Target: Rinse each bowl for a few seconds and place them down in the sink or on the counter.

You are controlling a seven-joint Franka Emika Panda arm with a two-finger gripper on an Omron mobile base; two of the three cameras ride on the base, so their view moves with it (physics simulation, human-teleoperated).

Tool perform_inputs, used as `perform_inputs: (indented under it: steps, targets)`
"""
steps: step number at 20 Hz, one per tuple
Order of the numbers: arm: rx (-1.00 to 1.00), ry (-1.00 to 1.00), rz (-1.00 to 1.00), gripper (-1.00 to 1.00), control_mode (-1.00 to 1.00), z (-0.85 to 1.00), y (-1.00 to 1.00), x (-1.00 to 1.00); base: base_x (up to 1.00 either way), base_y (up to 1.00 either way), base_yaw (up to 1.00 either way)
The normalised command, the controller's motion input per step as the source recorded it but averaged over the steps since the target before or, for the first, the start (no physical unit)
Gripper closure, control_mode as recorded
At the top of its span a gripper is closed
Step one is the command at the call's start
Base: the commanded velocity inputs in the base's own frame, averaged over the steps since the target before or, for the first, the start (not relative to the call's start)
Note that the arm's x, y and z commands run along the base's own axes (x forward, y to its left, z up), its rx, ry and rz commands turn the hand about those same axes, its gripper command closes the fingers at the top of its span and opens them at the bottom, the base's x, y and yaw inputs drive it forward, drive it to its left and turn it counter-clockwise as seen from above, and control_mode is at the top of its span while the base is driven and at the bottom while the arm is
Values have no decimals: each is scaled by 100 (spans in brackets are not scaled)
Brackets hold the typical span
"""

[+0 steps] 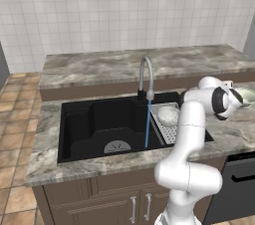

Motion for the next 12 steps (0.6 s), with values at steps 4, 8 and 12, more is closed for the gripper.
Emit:
perform_inputs:
  steps: [4,8,12]
  targets:
    - [4,9,0,100,-100,-8,-30,16,0,0,0]
    - [5,7,0,100,-100,-2,-35,6,0,0,0]
    - [7,3,2,100,-100,4,-35,1,0,0,0]
